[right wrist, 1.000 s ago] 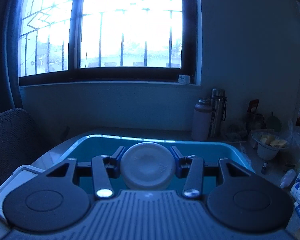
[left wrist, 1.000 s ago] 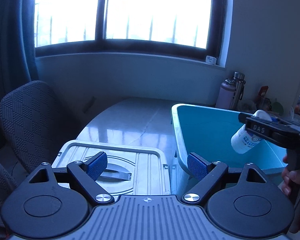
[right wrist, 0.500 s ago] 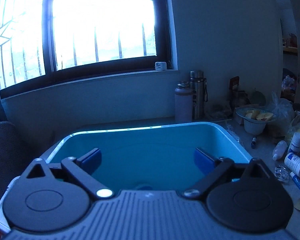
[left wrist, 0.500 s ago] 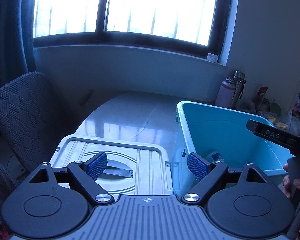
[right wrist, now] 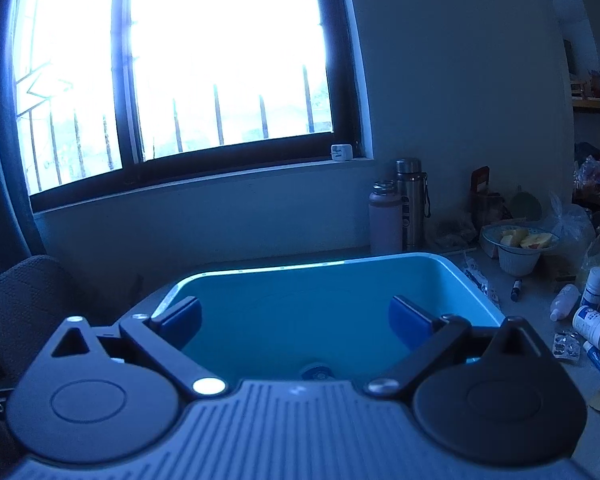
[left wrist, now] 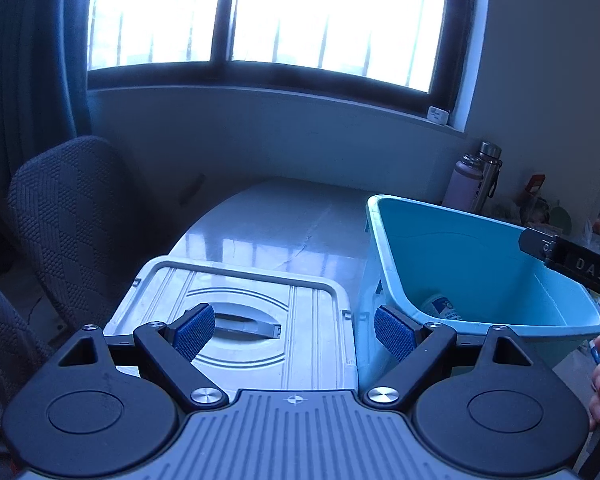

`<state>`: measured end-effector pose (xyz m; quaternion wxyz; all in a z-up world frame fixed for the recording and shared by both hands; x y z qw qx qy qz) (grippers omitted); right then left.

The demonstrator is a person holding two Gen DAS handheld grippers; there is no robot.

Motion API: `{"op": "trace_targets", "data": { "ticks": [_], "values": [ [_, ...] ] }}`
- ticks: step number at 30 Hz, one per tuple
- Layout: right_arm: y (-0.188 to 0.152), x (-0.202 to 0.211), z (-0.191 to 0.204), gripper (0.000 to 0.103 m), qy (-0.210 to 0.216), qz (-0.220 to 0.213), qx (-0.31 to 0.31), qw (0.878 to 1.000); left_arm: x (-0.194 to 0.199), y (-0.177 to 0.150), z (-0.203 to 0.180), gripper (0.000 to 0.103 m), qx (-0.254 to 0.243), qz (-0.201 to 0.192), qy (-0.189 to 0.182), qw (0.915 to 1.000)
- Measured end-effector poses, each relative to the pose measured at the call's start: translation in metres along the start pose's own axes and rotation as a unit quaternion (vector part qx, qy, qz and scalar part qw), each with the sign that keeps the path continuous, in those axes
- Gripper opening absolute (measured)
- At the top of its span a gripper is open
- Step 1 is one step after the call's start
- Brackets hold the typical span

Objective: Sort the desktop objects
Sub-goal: 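Withdraw the right tool from the tub back over the table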

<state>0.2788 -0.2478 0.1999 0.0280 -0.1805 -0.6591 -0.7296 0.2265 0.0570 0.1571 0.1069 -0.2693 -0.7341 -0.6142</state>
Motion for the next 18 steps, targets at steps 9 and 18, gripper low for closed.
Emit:
{"op": "trace_targets", "data": {
  "ticks": [9, 18],
  "values": [
    [-0.013, 0.040, -0.004, 0.103, 0.044, -0.013, 0.021, 0.999, 0.022, -0.024, 0.000, 0.089, 0.014, 0.007, 0.020, 0.9997],
    [-0.033, 0.056, -0.022, 0.103, 0.067, 0.004, 0.033, 0.997, 0.043, -0.051, -0.007, 0.089, 0.027, 0.005, 0.033, 0.9991]
  ]
}}
Point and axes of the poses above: each gripper's, at about its wrist camera, not at the fingertips, and x roughly against the way its jaws point, z to its left, y to its top, the point moved 5 cm from there along -x, roughly the way its jaws point, and after that the axes turned 13 degrees about -y, right-handed, at the moved point
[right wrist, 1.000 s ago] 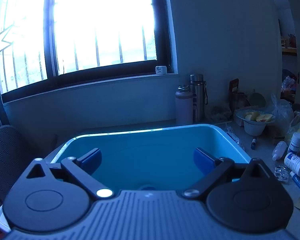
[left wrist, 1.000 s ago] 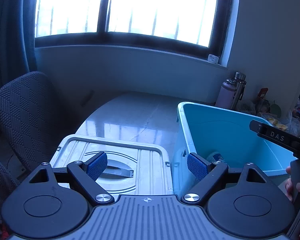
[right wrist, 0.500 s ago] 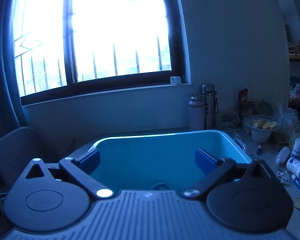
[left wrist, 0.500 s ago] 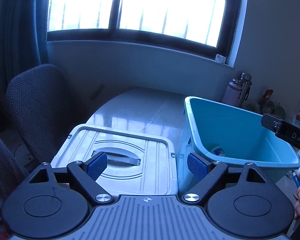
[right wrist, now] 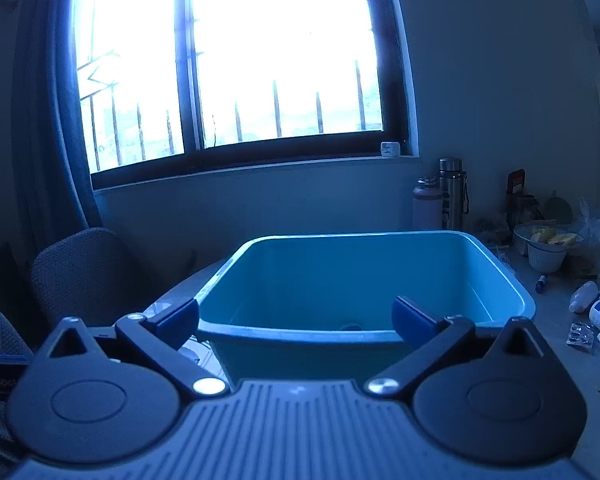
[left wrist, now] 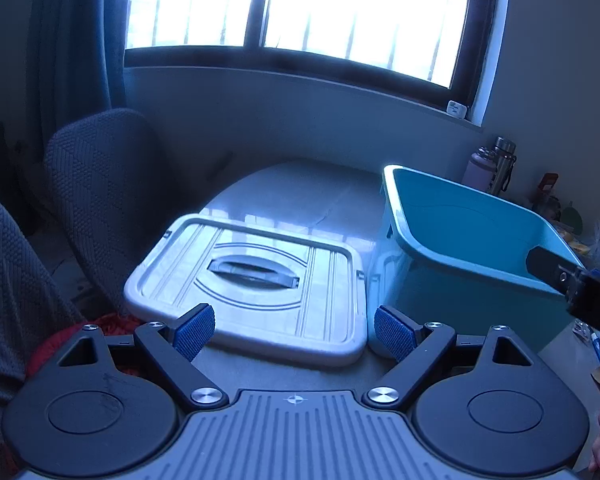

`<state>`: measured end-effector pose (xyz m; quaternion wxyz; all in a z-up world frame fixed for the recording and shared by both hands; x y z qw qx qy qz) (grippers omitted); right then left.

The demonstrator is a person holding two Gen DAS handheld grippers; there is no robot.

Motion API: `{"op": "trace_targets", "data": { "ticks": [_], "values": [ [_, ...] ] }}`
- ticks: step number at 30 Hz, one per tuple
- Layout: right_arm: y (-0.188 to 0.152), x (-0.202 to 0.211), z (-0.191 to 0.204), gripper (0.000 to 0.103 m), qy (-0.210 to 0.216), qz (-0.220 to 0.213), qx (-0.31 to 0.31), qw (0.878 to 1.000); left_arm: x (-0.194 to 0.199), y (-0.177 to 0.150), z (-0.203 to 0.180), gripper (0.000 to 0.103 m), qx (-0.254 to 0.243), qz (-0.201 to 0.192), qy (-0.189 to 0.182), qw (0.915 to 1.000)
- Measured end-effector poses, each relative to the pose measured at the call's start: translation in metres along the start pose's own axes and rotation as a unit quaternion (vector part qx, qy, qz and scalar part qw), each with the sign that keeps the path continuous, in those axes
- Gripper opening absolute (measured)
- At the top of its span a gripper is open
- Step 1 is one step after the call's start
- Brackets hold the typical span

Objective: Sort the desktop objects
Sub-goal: 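Withdraw the right tool from the tub back over the table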

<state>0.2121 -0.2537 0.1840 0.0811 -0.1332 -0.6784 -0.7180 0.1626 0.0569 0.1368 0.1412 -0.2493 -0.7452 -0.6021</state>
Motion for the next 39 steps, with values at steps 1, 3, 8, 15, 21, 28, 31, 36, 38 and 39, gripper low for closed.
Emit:
{"op": "trace_targets", "data": {
  "ticks": [1, 3, 8, 15, 21, 28, 31, 36, 38, 39],
  "values": [
    [-0.002, 0.002, -0.003, 0.103, -0.001, 0.002, 0.000, 1.000, 0.002, -0.004, -0.001, 0.089, 0.000, 0.000, 0.002, 1.0000],
    [-0.005, 0.006, -0.008, 0.103, 0.000, 0.004, 0.000, 1.000, 0.005, -0.010, -0.004, 0.089, 0.000, 0.001, 0.003, 1.0000],
    [-0.014, 0.013, -0.020, 0.103, -0.004, 0.009, 0.014, 1.000, 0.010, -0.026, -0.012, 0.089, -0.008, 0.008, 0.003, 0.9999],
    [-0.044, 0.015, -0.036, 0.103, -0.014, 0.050, 0.017, 0.999, 0.011, -0.043, -0.016, 0.089, -0.017, 0.023, 0.009, 0.9996],
    [-0.067, 0.015, -0.047, 0.103, -0.033, 0.084, 0.018, 0.996, 0.011, -0.057, -0.013, 0.089, -0.013, 0.036, 0.017, 0.9991],
    [-0.087, 0.016, -0.054, 0.103, -0.036, 0.115, -0.002, 0.993, 0.009, -0.072, -0.012, 0.089, -0.014, 0.051, 0.021, 0.9984],
    [-0.091, 0.019, -0.051, 0.103, -0.030, 0.122, -0.003, 0.992, 0.008, -0.077, -0.013, 0.089, -0.023, 0.060, 0.022, 0.9977],
    [-0.093, 0.026, -0.048, 0.103, -0.025, 0.124, -0.009, 0.992, 0.010, -0.078, -0.014, 0.089, -0.033, 0.059, 0.027, 0.9973],
    [-0.092, 0.028, -0.047, 0.103, -0.024, 0.123, -0.013, 0.992, 0.011, -0.077, -0.014, 0.089, -0.033, 0.058, 0.030, 0.9973],
    [-0.091, 0.029, -0.047, 0.103, -0.022, 0.121, -0.012, 0.992, 0.011, -0.076, -0.014, 0.089, -0.033, 0.057, 0.031, 0.9973]
  ]
}}
Point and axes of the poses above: each gripper's, at about its wrist camera, not at the fingertips, and x roughly against the way its jaws point, z to its left, y to its top, the point moved 5 cm from there along -x, roughly the way its jaws point, and after that the axes turned 13 degrees about -y, right-handed, at the moved point
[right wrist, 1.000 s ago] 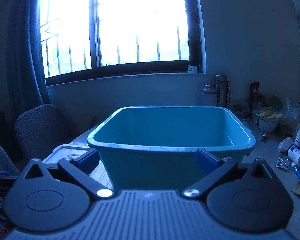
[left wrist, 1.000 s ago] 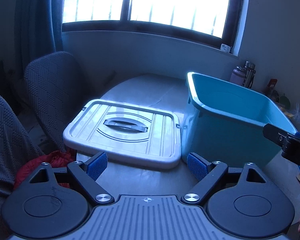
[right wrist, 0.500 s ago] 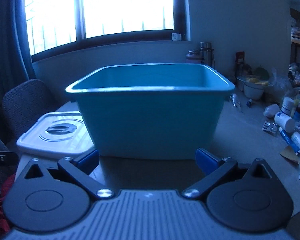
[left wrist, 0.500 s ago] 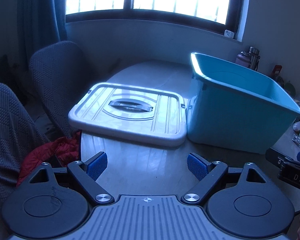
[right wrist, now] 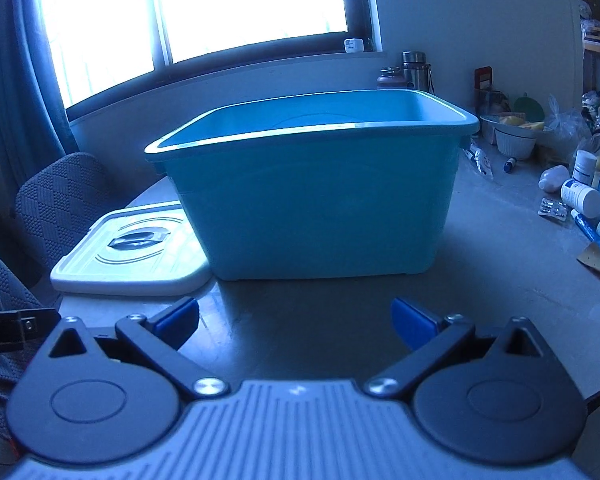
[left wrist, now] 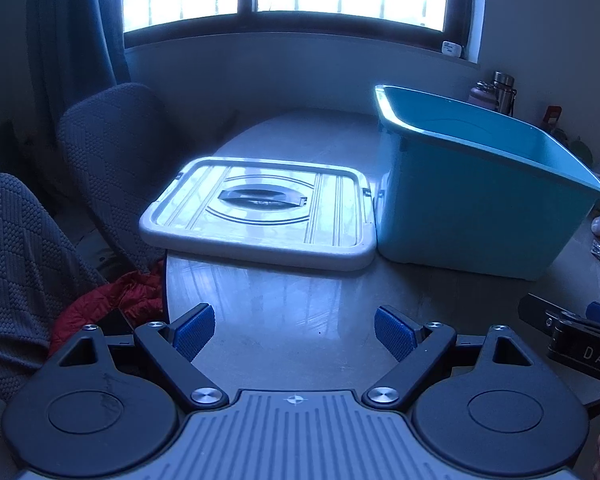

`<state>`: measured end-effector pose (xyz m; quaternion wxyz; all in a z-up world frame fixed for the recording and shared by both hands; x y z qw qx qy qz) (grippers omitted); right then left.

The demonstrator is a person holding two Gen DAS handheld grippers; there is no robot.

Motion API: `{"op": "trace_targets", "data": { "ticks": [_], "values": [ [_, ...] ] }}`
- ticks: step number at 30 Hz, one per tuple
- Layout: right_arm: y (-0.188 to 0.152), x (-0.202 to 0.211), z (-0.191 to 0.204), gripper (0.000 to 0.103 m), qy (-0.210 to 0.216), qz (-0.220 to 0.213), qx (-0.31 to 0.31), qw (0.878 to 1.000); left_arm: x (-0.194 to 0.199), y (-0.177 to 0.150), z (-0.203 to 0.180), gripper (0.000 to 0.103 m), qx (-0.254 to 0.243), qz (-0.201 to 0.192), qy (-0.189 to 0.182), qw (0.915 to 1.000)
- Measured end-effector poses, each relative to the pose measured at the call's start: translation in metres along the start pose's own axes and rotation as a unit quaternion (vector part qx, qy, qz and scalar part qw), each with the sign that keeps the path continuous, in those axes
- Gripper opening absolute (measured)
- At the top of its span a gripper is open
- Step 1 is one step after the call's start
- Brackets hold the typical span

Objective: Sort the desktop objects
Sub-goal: 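Withdraw the right tool from the tub back over the table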

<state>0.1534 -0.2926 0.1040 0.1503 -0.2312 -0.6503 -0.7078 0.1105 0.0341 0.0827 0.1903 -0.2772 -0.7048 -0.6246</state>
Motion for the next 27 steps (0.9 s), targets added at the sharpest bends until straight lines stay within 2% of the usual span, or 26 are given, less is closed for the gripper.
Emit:
{"op": "trace_targets", "data": {
  "ticks": [4, 9, 27],
  "values": [
    [0.005, 0.005, 0.002, 0.103, -0.003, -0.019, 0.016, 1.000, 0.003, 0.002, -0.001, 0.089, 0.000, -0.003, 0.004, 1.0000],
    [0.006, 0.007, 0.002, 0.103, 0.002, -0.022, 0.010, 1.000, 0.008, 0.004, -0.002, 0.089, -0.002, -0.007, 0.007, 0.9999],
    [-0.011, 0.008, 0.018, 0.103, 0.019, 0.011, 0.015, 1.000, 0.007, -0.014, 0.018, 0.089, 0.005, 0.015, 0.029, 0.9994]
  ]
}}
Point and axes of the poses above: each gripper's, at about its wrist camera, not at the fingertips, and x roughly against the way its jaws point, z to its left, y to its top, the point moved 5 cm from there along -x, roughly the way its jaws point, and after that the axes turned 13 degrees about -y, right-handed, at the moved point
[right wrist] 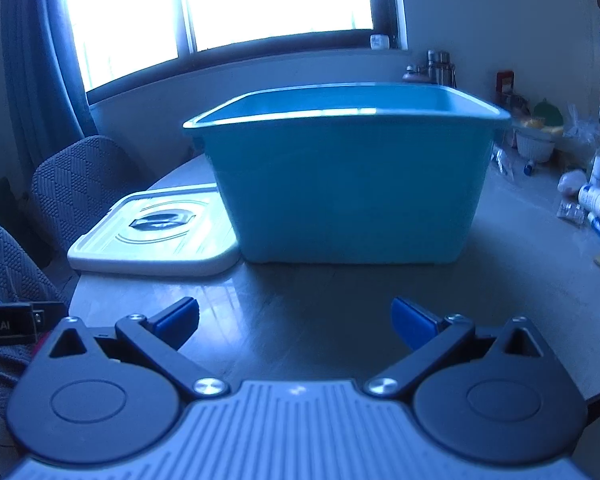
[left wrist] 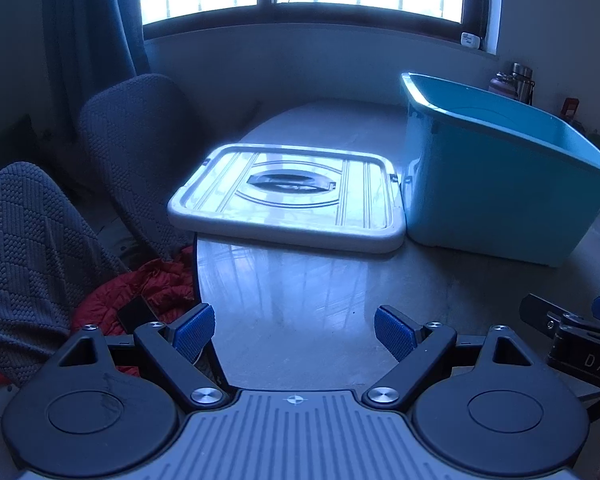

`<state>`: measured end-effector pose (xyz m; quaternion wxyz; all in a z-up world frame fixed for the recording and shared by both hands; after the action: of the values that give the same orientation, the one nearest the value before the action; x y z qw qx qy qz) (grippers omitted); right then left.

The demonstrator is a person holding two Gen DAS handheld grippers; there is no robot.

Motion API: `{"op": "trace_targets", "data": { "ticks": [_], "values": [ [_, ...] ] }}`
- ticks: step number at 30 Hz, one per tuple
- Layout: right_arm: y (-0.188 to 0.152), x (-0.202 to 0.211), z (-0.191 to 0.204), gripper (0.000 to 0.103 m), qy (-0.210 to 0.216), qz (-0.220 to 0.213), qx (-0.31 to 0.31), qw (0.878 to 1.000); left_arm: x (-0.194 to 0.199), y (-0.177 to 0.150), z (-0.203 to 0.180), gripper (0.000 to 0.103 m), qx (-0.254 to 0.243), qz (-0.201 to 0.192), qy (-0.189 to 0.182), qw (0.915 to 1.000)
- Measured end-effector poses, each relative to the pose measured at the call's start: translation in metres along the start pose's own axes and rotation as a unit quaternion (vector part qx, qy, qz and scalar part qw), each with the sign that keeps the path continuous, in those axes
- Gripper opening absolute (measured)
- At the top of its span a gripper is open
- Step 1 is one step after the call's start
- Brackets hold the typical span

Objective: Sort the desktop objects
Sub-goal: 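Withdraw the right tool from the tub back over the table, then move both open tools toward the white lid lying on the table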

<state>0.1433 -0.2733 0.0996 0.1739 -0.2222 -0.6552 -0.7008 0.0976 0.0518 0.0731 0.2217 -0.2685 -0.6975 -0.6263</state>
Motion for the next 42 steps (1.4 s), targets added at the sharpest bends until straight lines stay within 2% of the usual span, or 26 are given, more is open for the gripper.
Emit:
{"op": "trace_targets", "data": {
  "ticks": [9, 20, 26, 42],
  "values": [
    [0.002, -0.007, 0.004, 0.103, 0.013, 0.017, 0.007, 1.000, -0.008, 0.001, 0.016, 0.089, 0.015, 0.012, 0.000, 0.9998],
    [0.018, -0.029, 0.029, 0.103, 0.036, 0.040, 0.030, 0.998, -0.033, 0.015, 0.051, 0.089, 0.021, 0.036, 0.012, 0.9991],
    [0.030, -0.047, 0.038, 0.103, 0.036, 0.050, 0.028, 0.998, -0.054, 0.030, 0.075, 0.089, 0.023, 0.055, 0.019, 0.9980],
    [0.064, -0.097, 0.056, 0.103, 0.015, 0.068, 0.014, 0.997, -0.117, 0.083, 0.134, 0.089, 0.024, 0.083, 0.005, 0.9962]
  ]
}}
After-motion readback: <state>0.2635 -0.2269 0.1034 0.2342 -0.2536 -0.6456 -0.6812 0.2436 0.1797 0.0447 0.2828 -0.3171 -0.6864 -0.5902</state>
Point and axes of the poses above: each gripper's, at about its wrist camera, not at the fingertips, and x roughly against the way its jaws point, z to its left, y to its top, the point moved 5 cm from there along -x, roughly the way its jaws point, and after that the axes turned 13 degrees about -y, right-handed, at the moved point
